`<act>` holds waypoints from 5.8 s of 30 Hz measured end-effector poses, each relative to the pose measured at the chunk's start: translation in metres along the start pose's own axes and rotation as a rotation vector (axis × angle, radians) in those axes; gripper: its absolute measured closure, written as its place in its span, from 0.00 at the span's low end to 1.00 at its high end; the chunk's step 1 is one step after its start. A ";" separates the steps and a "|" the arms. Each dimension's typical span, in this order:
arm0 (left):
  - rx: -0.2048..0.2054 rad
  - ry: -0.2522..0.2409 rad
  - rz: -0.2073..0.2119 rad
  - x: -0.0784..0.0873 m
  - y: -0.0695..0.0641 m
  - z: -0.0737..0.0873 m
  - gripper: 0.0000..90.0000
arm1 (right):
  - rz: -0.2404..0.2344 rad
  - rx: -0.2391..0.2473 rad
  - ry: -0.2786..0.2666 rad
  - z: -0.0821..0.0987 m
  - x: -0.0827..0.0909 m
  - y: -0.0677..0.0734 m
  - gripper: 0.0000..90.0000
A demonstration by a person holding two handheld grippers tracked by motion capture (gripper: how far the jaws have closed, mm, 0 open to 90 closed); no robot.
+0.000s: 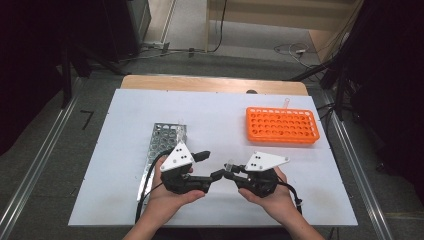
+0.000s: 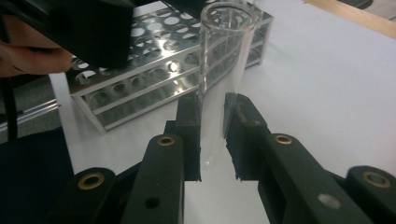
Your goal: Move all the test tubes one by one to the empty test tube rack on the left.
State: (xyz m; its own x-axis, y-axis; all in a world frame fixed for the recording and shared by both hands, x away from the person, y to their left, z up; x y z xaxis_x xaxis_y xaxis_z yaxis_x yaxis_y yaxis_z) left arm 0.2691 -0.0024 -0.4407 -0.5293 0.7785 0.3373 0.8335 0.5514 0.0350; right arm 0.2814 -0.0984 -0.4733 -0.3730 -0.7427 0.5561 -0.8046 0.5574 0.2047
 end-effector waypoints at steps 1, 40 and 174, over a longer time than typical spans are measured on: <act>-0.005 0.000 0.005 -0.001 -0.002 0.000 0.41 | -0.003 0.006 0.003 0.000 -0.001 0.002 0.82; 0.002 -0.023 -0.037 0.013 0.014 -0.004 0.84 | -0.051 0.023 0.006 0.000 -0.001 0.009 0.42; 0.109 0.004 -0.147 0.047 0.073 0.033 0.00 | 0.527 -0.440 -0.074 -0.035 0.023 -0.289 0.44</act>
State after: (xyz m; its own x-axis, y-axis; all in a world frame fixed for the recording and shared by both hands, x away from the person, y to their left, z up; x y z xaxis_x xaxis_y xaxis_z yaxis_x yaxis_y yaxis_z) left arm 0.2998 0.0838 -0.4532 -0.6429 0.6864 0.3399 0.7253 0.6882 -0.0178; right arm 0.5216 -0.2641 -0.4917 -0.7061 -0.3458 0.6180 -0.2509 0.9382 0.2383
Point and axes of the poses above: each handheld gripper's, and its own axes: x roughly backward along the jaws, z roughly out of its underside, y roughly to its left, the point moved 9 cm from there along -x, roughly forward along the jaws, and after that the axes turned 13 degrees about -x, right-handed, at the moved point
